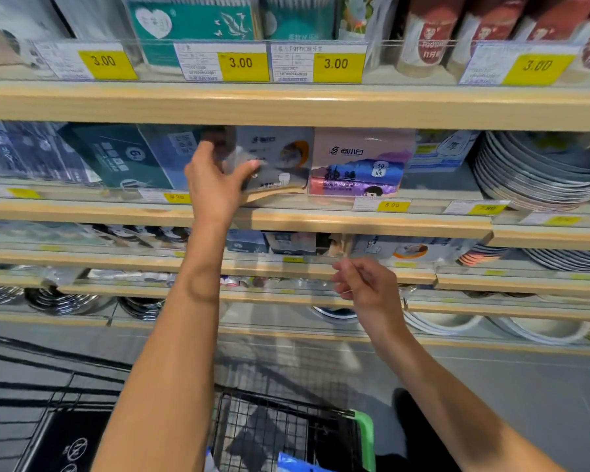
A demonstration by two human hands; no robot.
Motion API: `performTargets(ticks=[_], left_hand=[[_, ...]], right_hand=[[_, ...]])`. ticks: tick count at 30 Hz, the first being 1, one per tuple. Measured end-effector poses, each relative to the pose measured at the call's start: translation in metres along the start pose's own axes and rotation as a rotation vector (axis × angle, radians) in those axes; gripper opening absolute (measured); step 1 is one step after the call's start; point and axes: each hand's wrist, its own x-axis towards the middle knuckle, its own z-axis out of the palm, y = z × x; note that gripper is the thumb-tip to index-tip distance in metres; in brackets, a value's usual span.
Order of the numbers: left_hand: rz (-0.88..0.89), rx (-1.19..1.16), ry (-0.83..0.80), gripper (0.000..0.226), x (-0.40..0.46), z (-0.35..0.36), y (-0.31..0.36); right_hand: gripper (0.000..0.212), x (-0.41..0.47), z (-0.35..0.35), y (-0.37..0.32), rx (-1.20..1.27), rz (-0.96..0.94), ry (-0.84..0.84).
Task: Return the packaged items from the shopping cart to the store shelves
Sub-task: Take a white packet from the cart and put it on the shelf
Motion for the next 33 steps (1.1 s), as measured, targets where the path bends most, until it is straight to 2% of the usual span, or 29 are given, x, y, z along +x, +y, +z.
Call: performTargets(ticks=[4,5,10,13,16,20,23,27,30,33], left_hand=[[-0.004,0.462,0.095,0.058,-0.006,0.020,0.009],[0.015,0.505,0.107,0.060,-0.011,0.025,0.008],[-0.057,0.191,0.189,0.070,-0.024,0.025,-0.012],[-0.038,0.113,0.174,0.069,-0.032,0.012,-0.021],[-0.023,0.032,0.199,0.059,-0.050,-0.003,-0.026],[-0.104,-0.058,0.286,0.033,-0.092,-0.042,-0.046],[-0.229,-0.065,0.333,0.021,-0.146,-0.078,-0.075],[-0.577,-0.002,0.412,0.015,-0.250,-0.140,-0.137],[-0.941,-0.089,0.392,0.017,-0.339,-0.164,-0.179],[-1.300,-0.162,0.411,0.024,-0.435,-0.166,-0.211]], right_hand=[[0.020,-0.003,-0.005,0.001,0.014,0.025,0.013],[0.021,-0.002,-0.006,-0.001,0.017,0.025,0.012],[0.020,0.006,-0.007,-0.009,0.069,0.054,0.003],[0.020,0.008,-0.004,-0.010,0.050,0.052,-0.031],[0.018,0.003,0.004,-0.009,0.040,0.058,-0.074],[0.020,-0.017,0.020,-0.006,-0.002,0.063,-0.226],[0.018,-0.037,0.036,0.007,-0.054,0.097,-0.374],[0.012,-0.072,0.070,0.047,-0.197,0.224,-0.686],[0.015,-0.103,0.086,0.086,-0.331,0.275,-0.905],[0.008,-0.134,0.087,0.143,-0.583,0.328,-1.146]])
